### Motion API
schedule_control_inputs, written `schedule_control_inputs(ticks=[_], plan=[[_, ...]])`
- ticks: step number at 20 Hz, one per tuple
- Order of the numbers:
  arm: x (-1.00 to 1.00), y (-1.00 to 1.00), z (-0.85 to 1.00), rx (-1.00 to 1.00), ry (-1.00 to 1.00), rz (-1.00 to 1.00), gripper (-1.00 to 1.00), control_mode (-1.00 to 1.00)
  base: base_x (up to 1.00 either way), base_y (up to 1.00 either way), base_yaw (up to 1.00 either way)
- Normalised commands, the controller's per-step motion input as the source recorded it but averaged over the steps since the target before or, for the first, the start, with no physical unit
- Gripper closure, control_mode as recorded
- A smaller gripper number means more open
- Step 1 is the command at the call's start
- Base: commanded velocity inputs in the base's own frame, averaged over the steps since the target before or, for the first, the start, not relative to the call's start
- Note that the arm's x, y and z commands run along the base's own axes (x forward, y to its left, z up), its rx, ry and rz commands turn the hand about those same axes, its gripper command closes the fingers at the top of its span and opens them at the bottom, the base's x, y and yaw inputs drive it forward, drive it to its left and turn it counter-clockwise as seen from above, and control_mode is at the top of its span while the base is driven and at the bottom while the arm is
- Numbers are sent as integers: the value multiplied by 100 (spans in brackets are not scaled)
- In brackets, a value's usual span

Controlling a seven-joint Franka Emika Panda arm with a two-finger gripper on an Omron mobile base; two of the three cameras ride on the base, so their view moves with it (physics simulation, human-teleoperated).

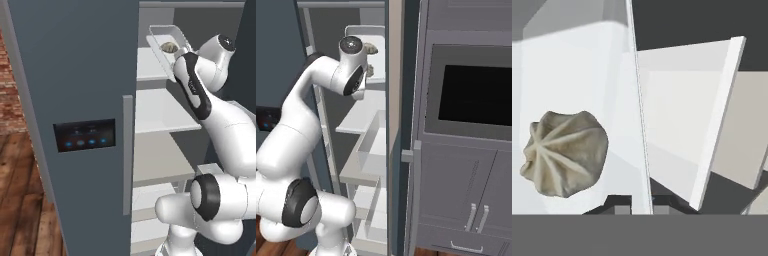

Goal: Place two dumplings into each of the tupperware containers and then place the containers in the fridge.

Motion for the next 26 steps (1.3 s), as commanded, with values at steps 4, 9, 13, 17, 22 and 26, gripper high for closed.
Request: schedule_control_inputs(ticks=[4, 9, 13, 17, 22, 26], plan=[[67, -14, 8, 0, 3, 0, 100, -100, 0, 0, 0], [54, -2, 17, 0, 10, 4, 100, -100, 0, 0, 0], [44, 0, 1, 0, 0, 2, 100, -100, 0, 0, 0], [12, 0, -5, 0, -15, 1, 100, -100, 0, 0, 0], [1, 0, 0, 0, -2, 0, 100, -100, 0, 0, 0], [0, 0, 0, 0, 0, 0, 100, -100, 0, 0, 0]])
